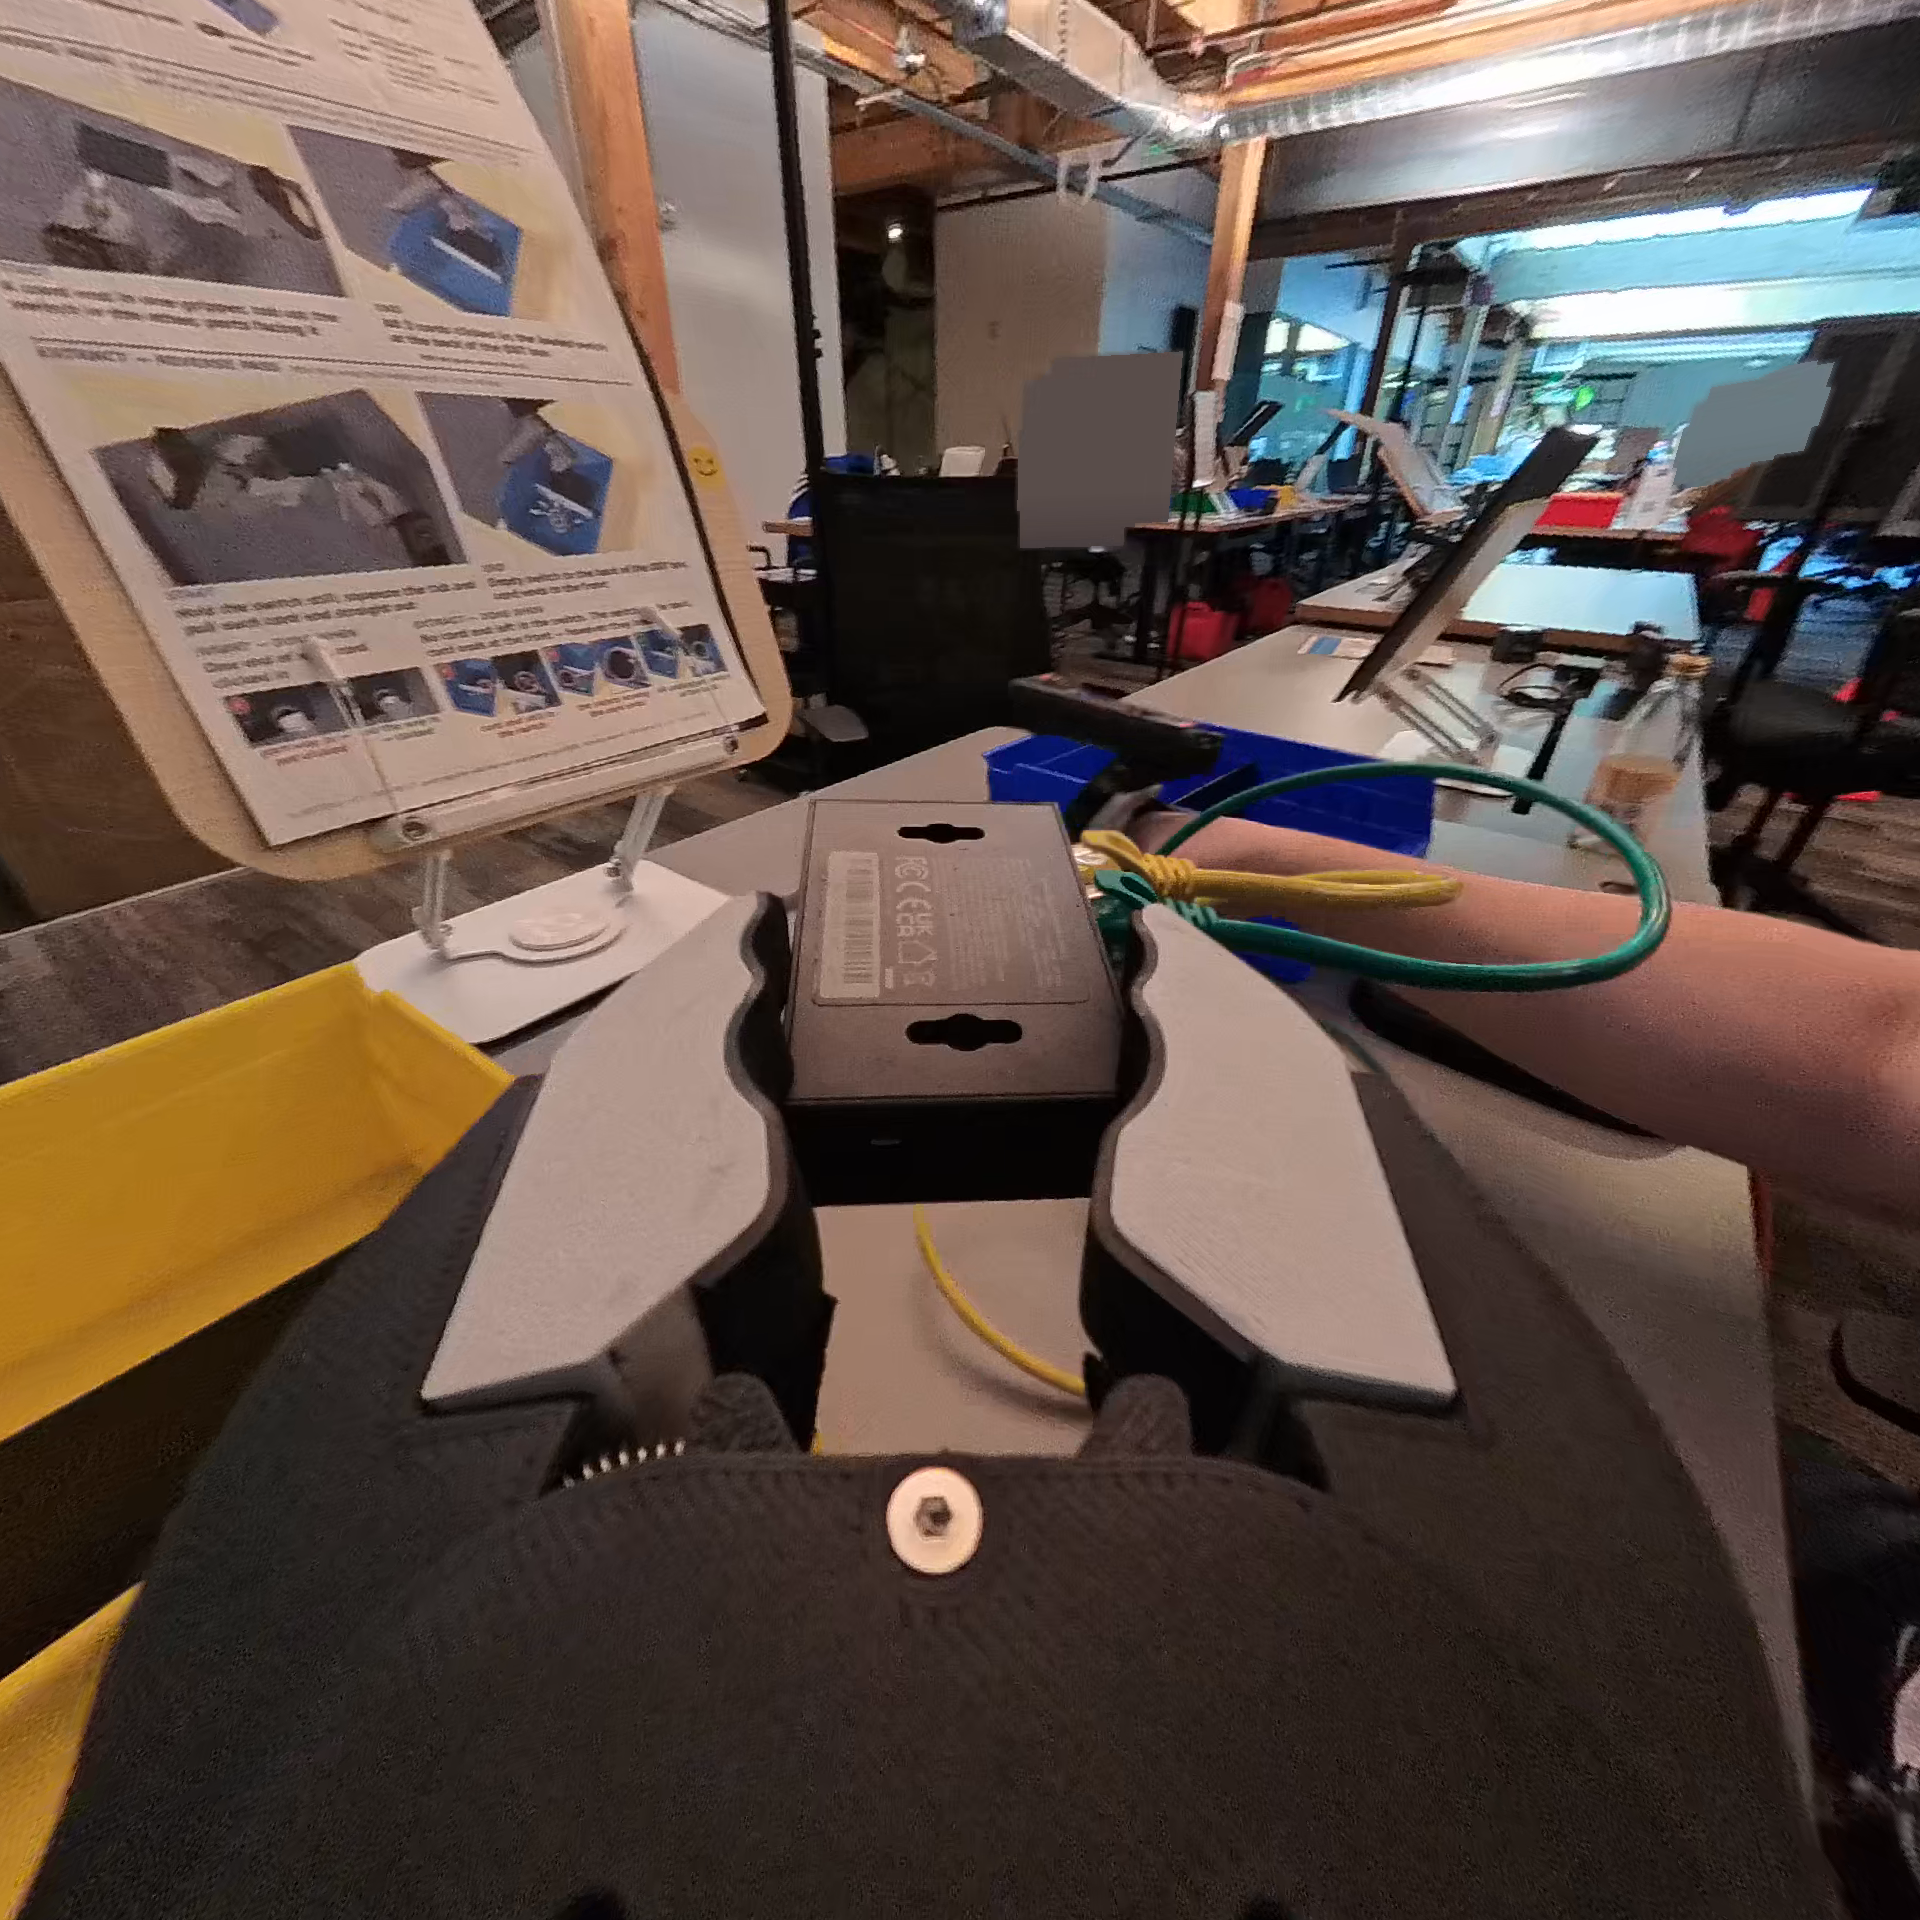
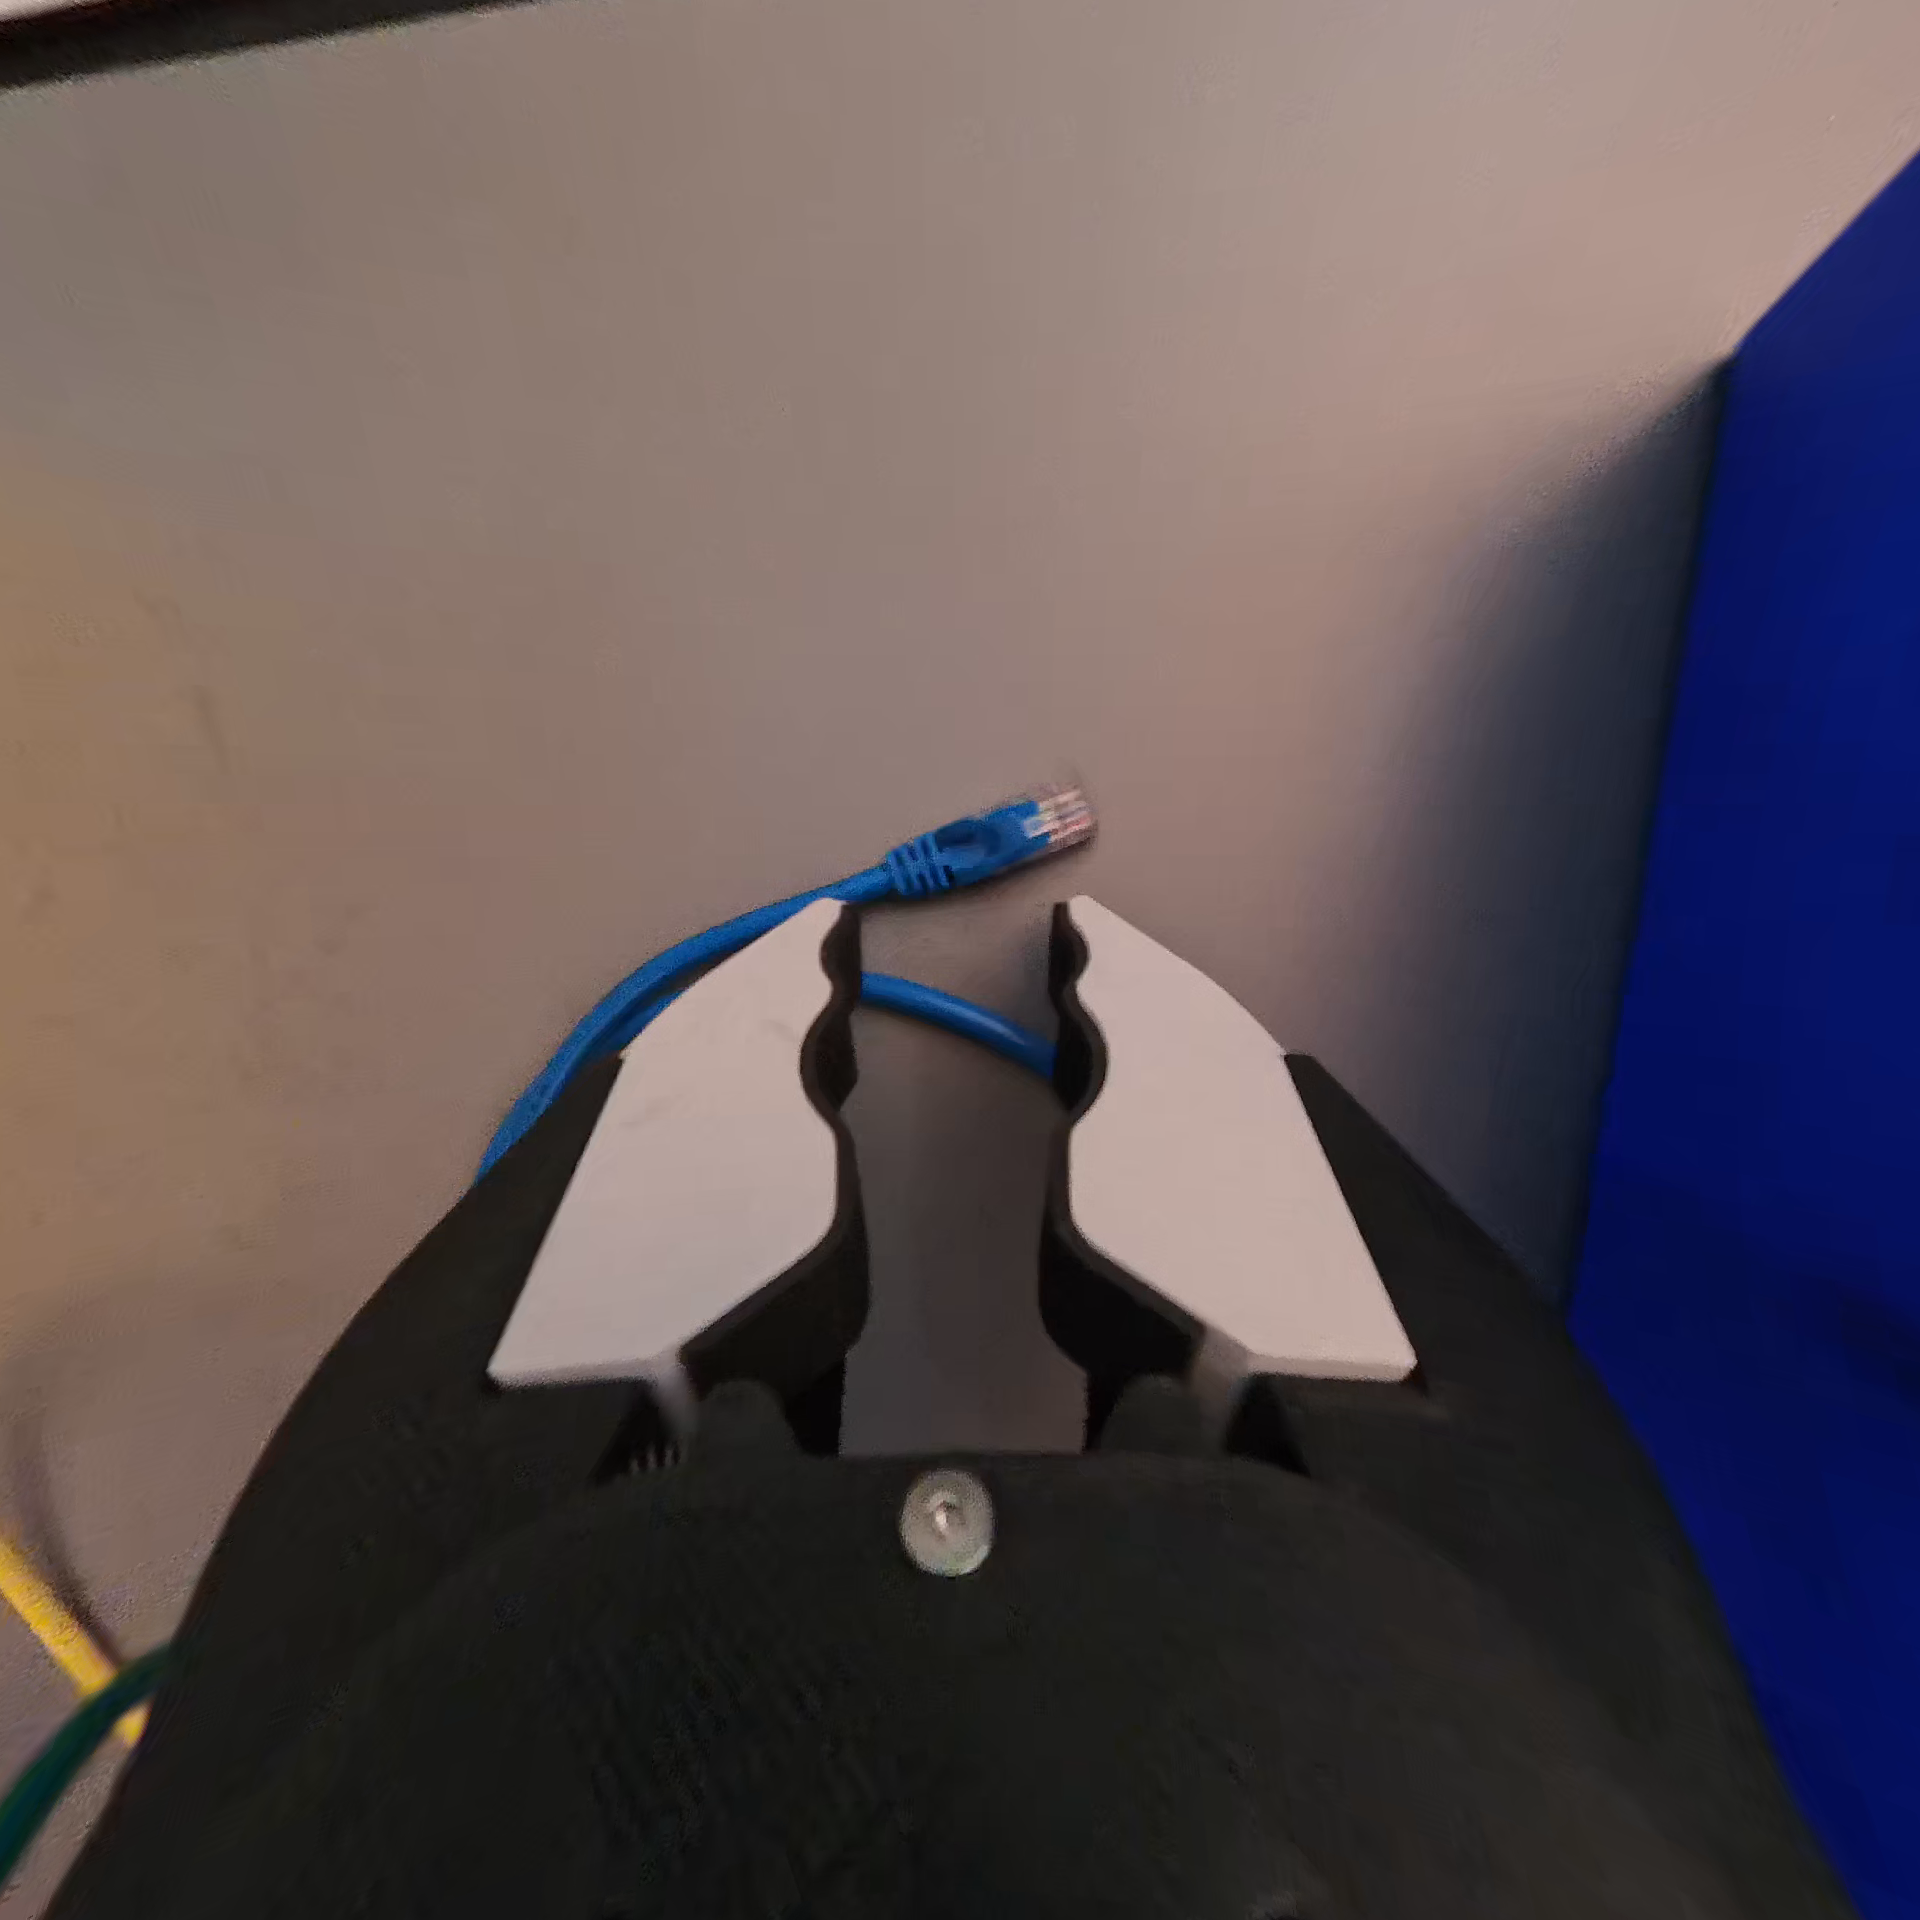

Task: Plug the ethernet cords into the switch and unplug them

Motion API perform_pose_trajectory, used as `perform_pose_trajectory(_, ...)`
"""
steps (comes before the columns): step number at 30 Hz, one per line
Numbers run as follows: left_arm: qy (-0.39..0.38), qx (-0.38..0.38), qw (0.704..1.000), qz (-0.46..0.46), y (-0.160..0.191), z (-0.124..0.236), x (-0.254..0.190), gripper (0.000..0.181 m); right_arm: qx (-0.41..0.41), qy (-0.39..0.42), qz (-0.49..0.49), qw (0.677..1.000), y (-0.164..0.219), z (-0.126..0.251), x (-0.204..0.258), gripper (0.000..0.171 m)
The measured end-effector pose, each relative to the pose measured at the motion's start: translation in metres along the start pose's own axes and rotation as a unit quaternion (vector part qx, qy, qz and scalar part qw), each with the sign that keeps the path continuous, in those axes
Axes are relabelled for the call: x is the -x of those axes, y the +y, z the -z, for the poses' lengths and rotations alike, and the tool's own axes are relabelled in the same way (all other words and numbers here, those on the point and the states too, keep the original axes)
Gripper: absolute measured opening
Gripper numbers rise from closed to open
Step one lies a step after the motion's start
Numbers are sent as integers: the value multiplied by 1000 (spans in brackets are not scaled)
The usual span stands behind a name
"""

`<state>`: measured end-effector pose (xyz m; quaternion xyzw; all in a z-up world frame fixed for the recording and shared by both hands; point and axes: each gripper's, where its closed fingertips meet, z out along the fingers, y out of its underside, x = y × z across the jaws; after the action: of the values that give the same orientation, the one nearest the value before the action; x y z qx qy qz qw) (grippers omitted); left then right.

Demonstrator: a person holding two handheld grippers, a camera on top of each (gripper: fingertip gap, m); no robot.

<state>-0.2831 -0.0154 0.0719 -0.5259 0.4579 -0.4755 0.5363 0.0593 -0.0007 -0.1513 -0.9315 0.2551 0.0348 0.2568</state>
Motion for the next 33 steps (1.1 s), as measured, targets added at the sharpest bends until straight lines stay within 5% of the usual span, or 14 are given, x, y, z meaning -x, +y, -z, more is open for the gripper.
perform_pose_trajectory(9, 44, 5, 999, -6, 4, -2, -25, 60, 75, 82, 68, 991, -20, -30, 26, 38)
perform_pose_trajectory(15, 45, 51, 998, 16, 28, -14, -23, 61, 42, 66, 167, 983, -35, -41, 51, 23)
perform_pose_trajectory(19, 49, 70, 996, 19, 36, -17, -21, 61, -16, -29, 165, 986, -42, -31, 58, 20)
perform_pose_trajectory(22, 47, 54, 997, 7, 26, -11, -17, 60, -130, -141, 134, 972, -69, 15, 67, 18)
perform_pose_trajectory(27, 46, 26, 998, 16, -3, 2, -5, 60, -316, -316, 69, 892, -108, 155, 69, 16)
perform_pose_trajectory(33, 51, 3, 999, -1, -33, 12, -2, 56, -491, -304, 117, 808, -131, 312, 38, 16)
